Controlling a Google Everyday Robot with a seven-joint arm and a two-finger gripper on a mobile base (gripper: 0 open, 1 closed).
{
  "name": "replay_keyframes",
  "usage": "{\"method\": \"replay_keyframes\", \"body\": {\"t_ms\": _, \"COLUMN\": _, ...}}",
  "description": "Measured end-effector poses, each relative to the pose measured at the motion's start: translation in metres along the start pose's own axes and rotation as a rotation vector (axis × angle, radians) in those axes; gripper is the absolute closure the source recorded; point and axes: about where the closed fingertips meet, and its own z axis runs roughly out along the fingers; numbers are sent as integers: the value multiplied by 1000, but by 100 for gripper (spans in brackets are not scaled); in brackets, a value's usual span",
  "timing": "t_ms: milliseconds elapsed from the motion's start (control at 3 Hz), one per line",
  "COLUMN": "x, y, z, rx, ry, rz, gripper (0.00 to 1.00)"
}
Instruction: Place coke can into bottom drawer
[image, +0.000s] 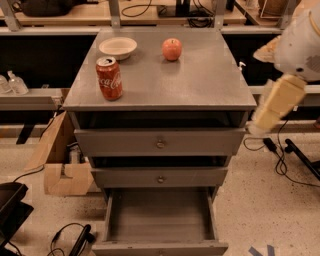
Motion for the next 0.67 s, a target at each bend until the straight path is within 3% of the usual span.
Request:
{"method": "replay_keyframes", "body": {"t_ms": 333, "x": -49, "y": -71, "z": 27, "rx": 57, "ry": -304, "rz": 38, "gripper": 0}}
{"method": "replay_keyframes", "body": {"t_ms": 667, "x": -108, "y": -127, "z": 36, "rx": 108, "ry": -610, "rz": 69, "gripper": 0}}
